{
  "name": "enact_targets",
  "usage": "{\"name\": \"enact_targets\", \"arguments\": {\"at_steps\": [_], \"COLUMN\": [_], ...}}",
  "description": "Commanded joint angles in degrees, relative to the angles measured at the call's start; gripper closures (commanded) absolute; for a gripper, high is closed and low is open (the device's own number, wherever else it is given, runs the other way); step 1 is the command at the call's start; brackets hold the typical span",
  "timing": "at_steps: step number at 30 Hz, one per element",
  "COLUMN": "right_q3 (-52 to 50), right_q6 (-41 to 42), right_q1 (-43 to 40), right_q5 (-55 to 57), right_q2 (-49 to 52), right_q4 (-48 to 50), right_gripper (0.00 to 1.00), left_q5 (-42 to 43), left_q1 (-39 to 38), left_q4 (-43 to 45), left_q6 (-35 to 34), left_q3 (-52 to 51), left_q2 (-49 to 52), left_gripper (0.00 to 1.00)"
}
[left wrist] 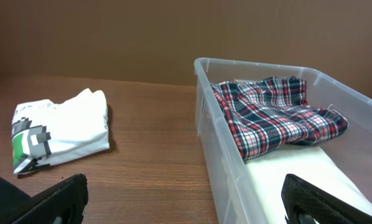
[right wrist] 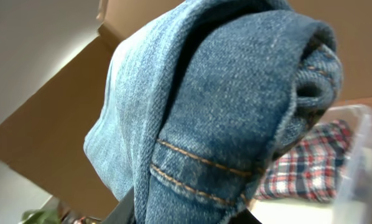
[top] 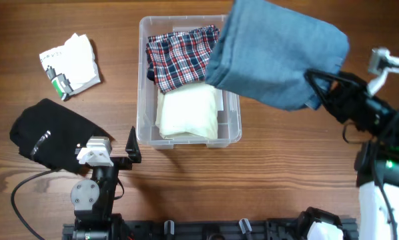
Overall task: Pack container
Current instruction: 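Grasp the jeans with the right gripper, lift and carry left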
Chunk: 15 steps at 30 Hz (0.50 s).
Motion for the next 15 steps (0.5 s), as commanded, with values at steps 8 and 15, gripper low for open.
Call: {"name": "enact_targets", "arguments": {"at_steps": [8,15], "right_q3": [34.3,57.5], "right_q6": [-27.2,-36.9], "right_q1": [7.0,22.2], "right_q5": [27.4,57.2], "right_q2": [15.4,27.0], "right_q4": [-42.2,-71.6], "right_gripper": [0.96,0.96], "left_q5": [0.3,0.3], "left_q1": [0.2,0.2], "left_q4": [0.0,-0.1], "left_q6": [0.9,0.9], "left_q3": [-0.4,-0.4], "left_q2": [0.0,0.0], "left_gripper": [0.00,0.00]}}
